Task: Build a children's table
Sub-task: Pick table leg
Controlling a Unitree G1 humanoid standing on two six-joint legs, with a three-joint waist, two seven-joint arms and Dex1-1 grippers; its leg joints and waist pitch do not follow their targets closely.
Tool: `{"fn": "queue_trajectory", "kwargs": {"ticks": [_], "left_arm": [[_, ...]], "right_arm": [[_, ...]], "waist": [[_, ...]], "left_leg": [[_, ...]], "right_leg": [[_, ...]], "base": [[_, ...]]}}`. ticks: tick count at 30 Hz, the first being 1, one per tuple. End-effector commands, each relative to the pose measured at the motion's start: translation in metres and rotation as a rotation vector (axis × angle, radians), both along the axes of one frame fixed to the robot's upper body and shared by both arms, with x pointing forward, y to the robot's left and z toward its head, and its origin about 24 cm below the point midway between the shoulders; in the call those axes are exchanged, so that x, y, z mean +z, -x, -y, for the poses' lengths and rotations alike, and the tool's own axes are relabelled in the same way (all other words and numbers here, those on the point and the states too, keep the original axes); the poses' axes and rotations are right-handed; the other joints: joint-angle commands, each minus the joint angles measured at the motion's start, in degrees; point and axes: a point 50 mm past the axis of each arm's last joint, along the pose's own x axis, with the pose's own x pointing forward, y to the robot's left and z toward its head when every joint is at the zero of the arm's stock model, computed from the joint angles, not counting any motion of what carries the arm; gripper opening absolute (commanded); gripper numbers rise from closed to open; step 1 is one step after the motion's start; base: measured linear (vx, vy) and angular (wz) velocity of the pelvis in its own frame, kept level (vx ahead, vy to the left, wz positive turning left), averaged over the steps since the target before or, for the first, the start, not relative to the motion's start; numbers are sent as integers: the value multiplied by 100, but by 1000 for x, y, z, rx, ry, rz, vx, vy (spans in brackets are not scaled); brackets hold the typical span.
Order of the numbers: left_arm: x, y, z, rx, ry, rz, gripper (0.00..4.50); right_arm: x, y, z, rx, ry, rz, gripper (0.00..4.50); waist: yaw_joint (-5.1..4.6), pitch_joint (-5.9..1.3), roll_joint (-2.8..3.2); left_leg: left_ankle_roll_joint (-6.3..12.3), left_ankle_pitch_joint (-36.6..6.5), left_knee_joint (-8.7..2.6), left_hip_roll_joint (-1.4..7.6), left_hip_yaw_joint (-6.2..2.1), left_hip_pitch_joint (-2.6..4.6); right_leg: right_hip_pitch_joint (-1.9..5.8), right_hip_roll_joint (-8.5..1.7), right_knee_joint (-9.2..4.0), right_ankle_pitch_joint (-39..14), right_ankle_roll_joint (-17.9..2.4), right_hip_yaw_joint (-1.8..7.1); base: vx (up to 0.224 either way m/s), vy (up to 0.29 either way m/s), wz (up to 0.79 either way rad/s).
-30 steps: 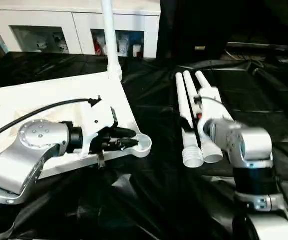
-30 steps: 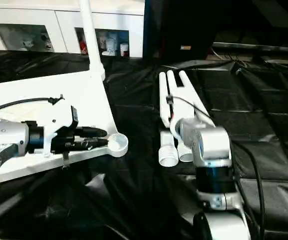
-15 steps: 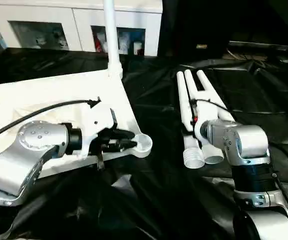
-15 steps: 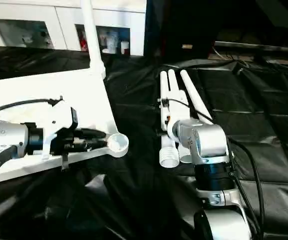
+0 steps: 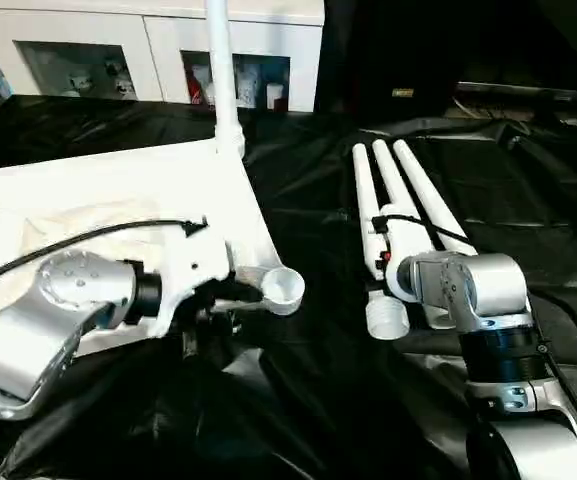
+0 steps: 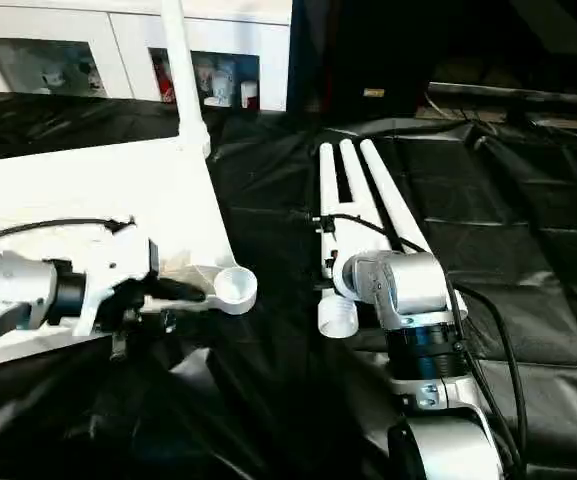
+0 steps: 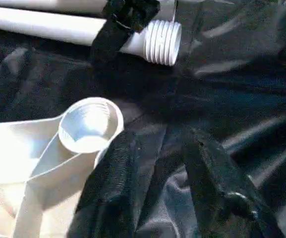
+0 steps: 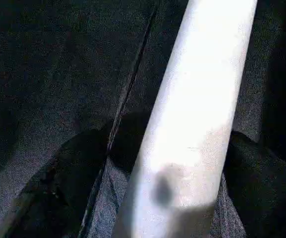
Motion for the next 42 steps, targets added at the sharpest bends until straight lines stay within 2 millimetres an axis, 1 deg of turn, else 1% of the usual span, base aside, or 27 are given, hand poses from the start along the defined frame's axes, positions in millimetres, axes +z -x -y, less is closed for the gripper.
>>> {"fn": "queue_trajectory", "kwargs": {"ticks": [1, 6, 8, 12, 13, 14, 16, 18, 20, 21, 22, 23, 24, 25, 26, 27, 28, 29, 31, 32, 33, 34, 37, 38, 39, 40, 42], "left_arm": [[1, 2, 1, -16, -21, 15, 197], [1, 2, -1, -15, -31, 14, 228], [1, 2, 0, -17, -31, 18, 252], [3, 2, 1, -21, -23, 21, 273], [3, 1, 1, -22, -23, 24, 285], [3, 1, 1, -21, -24, 28, 302], [3, -2, 2, -13, -18, 47, 308], [5, -8, 3, 22, 22, 83, 317], [6, -13, 5, 55, 62, 102, 345], [7, -15, 6, 72, 73, 110, 345], [8, -19, 7, 100, 88, 127, 347], [9, -24, 8, 127, 109, 137, 351], [10, -27, 9, 143, 123, 143, 362], [13, -41, 10, 241, 152, 170, 376], [14, -43, 10, 258, 157, 174, 384], [17, -55, 10, 333, 186, 189, 394], [19, -64, 11, 387, 214, 172, 405], [19, -68, 12, 417, 231, 157, 416], [26, -80, 22, 506, 404, -10, 430], [27, -81, 25, 504, 435, -37, 439], [29, -82, 29, 497, 485, -79, 439], [31, -83, 35, 483, 531, -108, 449], [31, -85, 49, 460, 622, -187, 450], [32, -86, 58, 440, 678, -233, 450], [34, -87, 63, 436, 711, -256, 450], [39, -87, 70, 417, 778, -288, 450], [49, -88, 76, 402, 862, -307, 450]], "right_arm": [[-5, 3, 4, -4, 20, -34, 348], [-8, 1, 6, -30, 20, -36, 304], [-7, 0, 6, -38, 17, -31, 283], [-8, 0, 7, -40, 16, -31, 249], [-9, 1, 8, -43, 16, -31, 240], [-9, 1, 8, -47, 16, -31, 225], [-8, 0, 11, -73, 4, -21, 209], [-6, -1, 14, -98, -22, -5, 200], [-4, -2, 15, -114, -44, 10, 189], [-2, -3, 15, -120, -55, 26, 189], [1, -5, 14, -126, -98, 51, 187], [7, -7, 12, -122, -152, 100, 187], [11, -9, 11, -118, -188, 134, 186], [20, -12, 8, -102, -265, 226, 186], [21, -12, 7, -99, -277, 243, 186], [30, -13, 4, -56, -340, 340, 186], [37, -11, 1, -1, -395, 418, 186], [41, -10, -1, 32, -426, 460, 185], [46, -4, -5, 96, -527, 464, 185], [47, -2, -6, 110, -547, 465, 185], [49, 0, -7, 135, -581, 470, 185], [52, 3, -8, 174, -626, 480, 185], [58, 11, -12, 260, -740, 503, 185], [62, 16, -15, 314, -803, 520, 185], [62, 18, -15, 330, -811, 529, 185], [62, 21, -16, 362, -823, 533, 185], [61, 25, -18, 417, -822, 526, 185]], "waist": [[22, -390, 51], [30, -426, 63], [46, -464, 70], [56, -478, 90], [53, -475, 77], [57, -477, 92], [60, -475, 107], [70, -479, 131], [100, -503, 145], [99, -500, 132], [120, -523, 198], [131, -523, 209], [125, -523, 185], [142, -530, 222], [140, -530, 211], [160, -528, 216], [159, -523, 198], [171, -527, 195], [153, -538, 162], [168, -552, 169], [183, -555, 155], [191, -555, 148], [204, -551, 145], [193, -550, 135], [212, -553, 145], [192, -535, 72], [218, -529, 75]], "left_leg": [[-617, -1461, -434, 214, -126, 155], [-645, -1428, -416, 212, -123, 163], [-650, -1391, -404, 211, -123, 169], [-657, -1373, -396, 207, -124, 170], [-653, -1384, -396, 204, -122, 164], [-658, -1390, -391, 203, -121, 169], [-673, -1434, -389, 201, -121, 172], [-689, -1457, -387, 197, -126, 173], [-723, -1507, -377, 202, -131, 194], [-719, -1507, -378, 199, -129, 184], [-726, -1516, -367, 193, -139, 190], [-729, -1554, -364, 194, -144, 193], [-713, -1593, -367, 191, -130, 189], [-701, -1612, -355, 184, -139, 193], [-683, -1618, -354, 183, -128, 183], [-643, -1655, -338, 188, -133, 199], [-571, -1611, -347, 181, -143, 155], [-506, -1587, -341, 191, -148, 162], [-425, -1365, -326, 180, -128, 135], [-346, -1251, -287, 162, -119, 137], [-295, -1223, -287, 183, -127, 135], [-224, -1152, -288, 181, -140, 100], [-43, -1110, -261, 192, -137, 89], [19, -1038, -267, 183, -139, 57], [34, -1052, -256, 202, -142, 86], [80, -1032, -258, 193, -130, 62], [103, -1032, -253, 206, -135, 68]], "right_leg": [[220, -265, -415, -1292, -775, 249], [226, -267, -404, -1248, -811, 243], [243, -269, -386, -1170, -846, 238], [251, -267, -377, -1121, -870, 234], [254, -264, -381, -1124, -873, 234], [250, -265, -384, -1126, -873, 236], [246, -261, -388, -1141, -868, 237], [249, -256, -382, -1128, -873, 237], [250, -262, -373, -1115, -880, 230], [254, -258, -380, -1100, -878, 230], [257, -262, -360, -1056, -880, 224], [254, -259, -370, -1028, -871, 221], [258, -254, -384, -1032, -867, 225], [258, -261, -380, -1033, -877, 222], [261, -258, -385, -998, -867, 223], [248, -262, -393, -986, -868, 222], [291, -269, -403, -1036, -831, 217], [285, -284, -412, -1074, -811, 216], [315, -267, -386, -974, -889, 210], [317, -269, -370, -840, -1058, 200], [317, -287, -384, -815, -1112, 202], [333, -288, -378, -783, -1173, 190], [328, -289, -390, -604, -1272, 186], [361, -279, -380, -557, -1272, 171], [331, -293, -393, -576, -1278, 176], [351, -292, -400, -634, -1300, 170], [349, -315, -421, -797, -1305, 170]], "base": [[0, 0, 0], [0, 0, 0], [0, 0, 0], [0, 0, 0], [0, 0, 0], [0, 0, 0], [0, 0, 0], [0, 0, 0], [0, 0, 0], [0, 0, 0], [0, 0, 0], [0, 0, 0], [0, 0, 0], [0, 0, 0], [0, 0, 0], [0, 0, 0], [0, 0, 0], [0, 0, 0], [0, 0, 0], [0, 0, 0], [0, 0, 0], [0, 0, 0], [0, 0, 0], [0, 0, 0], [0, 0, 0], [0, 0, 0], [0, 0, 0]]}}
